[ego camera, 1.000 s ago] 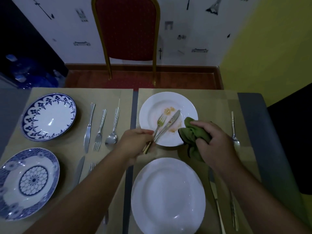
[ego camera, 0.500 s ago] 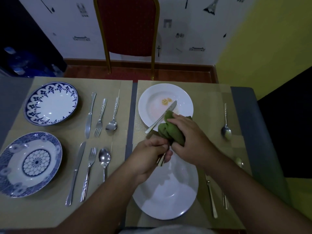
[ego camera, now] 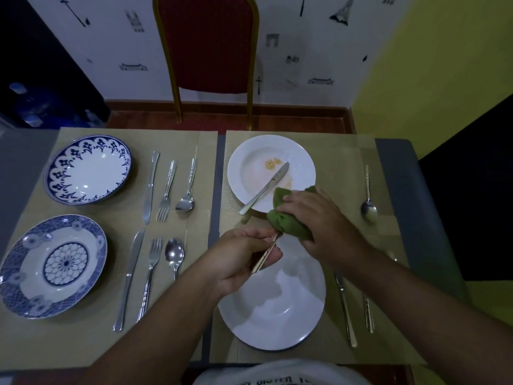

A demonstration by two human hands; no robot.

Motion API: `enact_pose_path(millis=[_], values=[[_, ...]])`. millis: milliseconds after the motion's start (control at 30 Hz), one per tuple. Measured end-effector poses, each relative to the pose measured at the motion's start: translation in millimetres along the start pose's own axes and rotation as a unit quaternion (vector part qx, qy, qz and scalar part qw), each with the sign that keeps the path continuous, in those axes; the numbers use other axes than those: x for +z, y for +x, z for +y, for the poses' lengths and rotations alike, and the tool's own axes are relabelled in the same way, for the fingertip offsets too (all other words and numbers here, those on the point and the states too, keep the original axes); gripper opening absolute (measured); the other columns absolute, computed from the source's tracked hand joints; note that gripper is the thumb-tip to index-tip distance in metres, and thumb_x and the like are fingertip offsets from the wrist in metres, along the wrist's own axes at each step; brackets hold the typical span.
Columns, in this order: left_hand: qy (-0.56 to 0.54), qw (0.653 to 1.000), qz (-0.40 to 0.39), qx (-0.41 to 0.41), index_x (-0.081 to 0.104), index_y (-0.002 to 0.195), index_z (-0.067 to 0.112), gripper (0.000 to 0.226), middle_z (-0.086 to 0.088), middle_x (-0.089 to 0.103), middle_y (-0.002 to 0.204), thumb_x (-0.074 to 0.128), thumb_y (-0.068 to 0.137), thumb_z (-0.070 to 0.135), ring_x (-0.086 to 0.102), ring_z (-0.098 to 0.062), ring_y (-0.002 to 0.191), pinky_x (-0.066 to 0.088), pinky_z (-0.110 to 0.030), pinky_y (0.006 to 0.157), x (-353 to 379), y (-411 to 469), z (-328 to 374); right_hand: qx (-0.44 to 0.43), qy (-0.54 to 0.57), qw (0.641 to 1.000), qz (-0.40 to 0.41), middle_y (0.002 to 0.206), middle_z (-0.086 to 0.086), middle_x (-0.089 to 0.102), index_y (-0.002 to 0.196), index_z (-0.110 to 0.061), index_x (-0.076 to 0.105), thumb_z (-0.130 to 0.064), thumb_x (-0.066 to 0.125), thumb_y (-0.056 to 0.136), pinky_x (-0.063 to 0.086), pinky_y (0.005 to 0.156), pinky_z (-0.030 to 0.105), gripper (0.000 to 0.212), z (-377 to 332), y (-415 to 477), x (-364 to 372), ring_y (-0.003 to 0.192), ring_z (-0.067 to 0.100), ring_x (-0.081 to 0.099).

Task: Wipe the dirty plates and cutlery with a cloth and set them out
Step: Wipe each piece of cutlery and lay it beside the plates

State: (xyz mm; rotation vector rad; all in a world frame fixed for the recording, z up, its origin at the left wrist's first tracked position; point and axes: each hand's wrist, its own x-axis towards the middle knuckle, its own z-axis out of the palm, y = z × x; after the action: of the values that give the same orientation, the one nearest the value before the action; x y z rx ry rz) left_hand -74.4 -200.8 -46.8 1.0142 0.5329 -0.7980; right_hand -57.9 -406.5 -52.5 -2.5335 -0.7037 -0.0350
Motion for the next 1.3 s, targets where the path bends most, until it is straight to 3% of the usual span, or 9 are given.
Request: enact_pose_path(millis=[67,233,400,500,600,733,833,1033,1300], values=[[-0.013,1.000,-0.010,-0.004,0.076,0.095,-0.005,0.029,-0.019,0.068,0.092,0.049,0.095,-0.016,0.068,-0.022,0.077,0.060,-0.026,0.066,0.3,-0.8,-1.4,-0.023,-0.004,1.000,-0.003,0.133,0.003,0.056,0.124,-0.017,0.061,-0.008,0.051,0.068,0.019,0.118,0.044,0.058,-5.9,-3.8,6.1,0.133,0.021,0.043],[0.012,0.999,-0.012,-0.037,0.075,0.106,-0.005,0.025,-0.015,0.072,0.084,0.052,0.097,-0.011,0.070,-0.018,0.072,0.057,-0.022,0.060,-10.8,-8.5,-9.4,0.067,0.010,0.998,0.012,0.132,0.000,0.058,0.124,-0.020,0.062,-0.006,0.066,0.073,0.015,0.115,0.026,0.053,15.2,-8.6,-3.6,0.129,0.018,0.046],[0.004,0.996,0.001,-0.090,0.072,0.115,0.001,0.025,-0.016,0.075,0.103,0.051,0.101,0.000,0.069,-0.015,0.077,0.054,-0.021,0.058,-14.8,-8.7,-15.5,0.154,0.050,0.980,0.112,0.132,-0.003,0.055,0.127,-0.020,0.058,0.012,0.061,0.061,0.035,0.110,0.047,0.073,24.1,-17.1,-14.2,0.126,0.013,0.045],[0.002,0.995,0.021,-0.102,0.071,0.116,0.004,0.022,-0.014,0.077,0.105,0.054,0.102,0.005,0.068,-0.013,0.074,0.055,-0.021,0.058,-15.8,-4.3,-18.2,0.165,0.077,0.971,0.154,0.130,-0.004,0.055,0.126,-0.019,0.060,0.013,0.061,0.061,0.040,0.104,0.049,0.073,15.8,-18.7,-18.6,0.124,0.011,0.047],[-0.010,0.996,0.028,-0.081,0.071,0.113,0.001,0.020,-0.012,0.076,0.092,0.059,0.098,-0.001,0.069,-0.014,0.071,0.058,-0.025,0.060,-12.8,-0.5,-21.4,0.099,0.067,0.987,0.107,0.134,0.000,0.056,0.126,-0.015,0.061,0.010,0.068,0.066,0.035,0.108,0.051,0.066,2.2,-21.4,-12.9,0.130,0.016,0.047],[0.033,0.998,0.027,-0.054,0.071,0.111,-0.002,0.019,-0.017,0.073,0.091,0.061,0.094,-0.006,0.073,-0.022,0.075,0.062,-0.037,0.070,-10.0,1.4,-17.3,0.018,0.022,0.997,0.071,0.137,0.002,0.056,0.126,-0.014,0.062,0.006,0.066,0.067,0.018,0.118,0.043,0.063,-8.8,-25.0,-3.8,0.137,0.016,0.041],[0.054,0.998,0.018,-0.031,0.071,0.111,-0.002,0.019,-0.018,0.075,0.092,0.061,0.095,-0.007,0.074,-0.022,0.073,0.061,-0.032,0.064,-9.8,-1.2,-12.5,-0.022,0.007,1.000,-0.003,0.141,0.002,0.052,0.130,-0.014,0.059,0.004,0.063,0.065,0.016,0.119,0.047,0.068,-11.0,-26.4,-0.9,0.142,0.016,0.034],[0.114,0.993,-0.024,-0.024,0.072,0.116,-0.002,0.024,-0.015,0.068,0.087,0.054,0.099,-0.004,0.063,-0.015,0.070,0.051,-0.022,0.053,-13.1,-4.3,-11.2,-0.027,0.069,0.991,-0.112,0.154,0.001,0.035,0.144,-0.015,0.043,0.005,0.060,0.074,0.002,0.121,0.039,0.075,-7.8,-31.1,1.0,0.149,0.015,0.014],[0.055,0.996,-0.073,-0.022,0.068,0.121,-0.003,0.032,-0.009,0.071,0.093,0.054,0.095,-0.012,0.065,-0.014,0.073,0.052,-0.023,0.056,-14.2,-3.5,-15.3,-0.022,0.036,0.996,-0.077,0.138,0.015,0.052,0.131,-0.004,0.057,0.013,0.068,0.072,0.022,0.117,0.047,0.062,4.9,-16.7,-5.2,0.135,0.032,0.041]])
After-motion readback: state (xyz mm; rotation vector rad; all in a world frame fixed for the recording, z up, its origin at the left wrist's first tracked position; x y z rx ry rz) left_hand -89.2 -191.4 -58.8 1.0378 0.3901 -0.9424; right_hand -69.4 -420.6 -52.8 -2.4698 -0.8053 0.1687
